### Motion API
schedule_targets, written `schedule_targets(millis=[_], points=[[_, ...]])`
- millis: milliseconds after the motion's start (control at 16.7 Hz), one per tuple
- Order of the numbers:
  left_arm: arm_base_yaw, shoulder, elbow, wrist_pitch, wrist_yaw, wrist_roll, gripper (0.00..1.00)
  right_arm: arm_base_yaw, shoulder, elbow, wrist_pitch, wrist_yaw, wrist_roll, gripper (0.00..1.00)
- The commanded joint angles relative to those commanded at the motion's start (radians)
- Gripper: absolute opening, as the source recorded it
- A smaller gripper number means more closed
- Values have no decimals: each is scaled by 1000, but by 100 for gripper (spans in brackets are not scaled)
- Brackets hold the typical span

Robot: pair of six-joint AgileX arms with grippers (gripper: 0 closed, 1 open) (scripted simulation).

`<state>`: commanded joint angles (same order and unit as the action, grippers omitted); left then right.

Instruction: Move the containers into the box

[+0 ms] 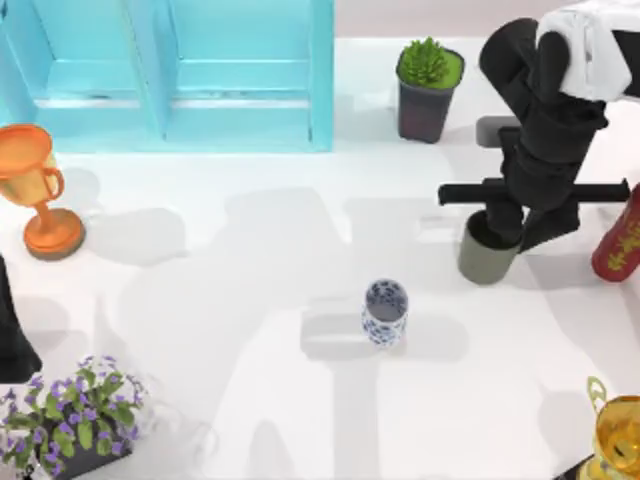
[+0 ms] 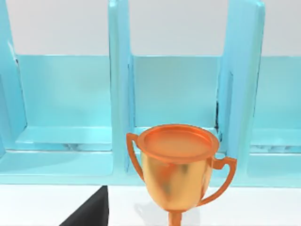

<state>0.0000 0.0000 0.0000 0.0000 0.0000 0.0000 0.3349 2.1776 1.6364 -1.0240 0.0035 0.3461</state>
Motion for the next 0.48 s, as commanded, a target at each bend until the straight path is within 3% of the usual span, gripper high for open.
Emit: schedule_targets(millis=[240,480], points=[[0,0,0,0,0,0,100,5,-51,33,-73,12,-17,0],[0,0,0,0,0,0,100,-93,-114,80,-212,14,-100,0]])
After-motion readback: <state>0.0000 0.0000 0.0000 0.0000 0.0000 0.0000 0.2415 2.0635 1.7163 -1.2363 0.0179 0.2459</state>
